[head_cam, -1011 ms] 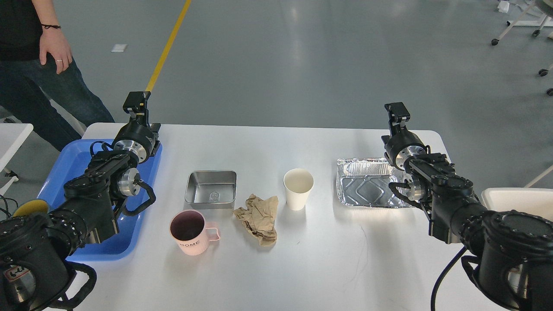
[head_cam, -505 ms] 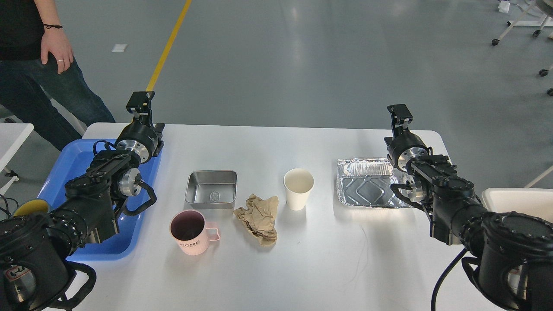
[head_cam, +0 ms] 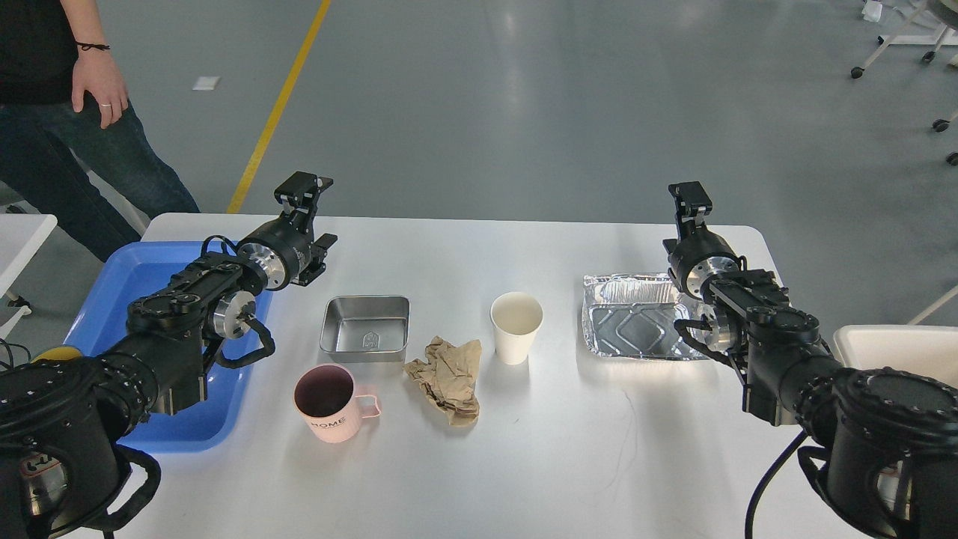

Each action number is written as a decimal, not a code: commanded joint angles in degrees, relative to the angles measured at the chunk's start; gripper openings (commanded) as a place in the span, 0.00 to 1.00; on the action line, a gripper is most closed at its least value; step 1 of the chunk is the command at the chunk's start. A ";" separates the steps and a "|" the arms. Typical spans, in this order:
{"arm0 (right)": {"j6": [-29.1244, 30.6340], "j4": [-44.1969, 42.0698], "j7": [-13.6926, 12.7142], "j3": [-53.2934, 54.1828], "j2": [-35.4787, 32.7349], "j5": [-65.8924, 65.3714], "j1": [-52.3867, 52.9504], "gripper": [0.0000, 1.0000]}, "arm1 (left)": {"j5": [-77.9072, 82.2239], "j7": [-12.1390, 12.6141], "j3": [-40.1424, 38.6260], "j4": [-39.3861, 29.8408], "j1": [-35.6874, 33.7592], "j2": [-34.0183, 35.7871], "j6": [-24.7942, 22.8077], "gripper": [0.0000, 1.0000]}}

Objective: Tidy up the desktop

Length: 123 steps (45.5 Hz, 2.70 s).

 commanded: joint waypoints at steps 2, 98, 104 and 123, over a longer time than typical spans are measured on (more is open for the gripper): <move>0.00 0.04 0.00 0.00 -0.04 0.00 -0.16 1.00 | -0.17 -0.56 -6.67 0.00 0.77 0.01 -2.94 0.98; 0.00 0.04 0.09 -0.44 0.31 -0.26 0.36 1.00 | 29.09 -0.65 20.03 -53.25 -1.69 62.40 -14.90 0.98; 0.00 0.04 0.00 -0.44 0.48 -0.26 0.54 1.00 | 30.06 -0.29 19.86 -62.21 -2.30 70.05 -14.90 0.98; 0.00 0.04 0.09 -0.44 0.48 -0.26 0.98 1.00 | 37.27 -0.82 19.07 -72.51 -3.36 86.84 -20.78 0.98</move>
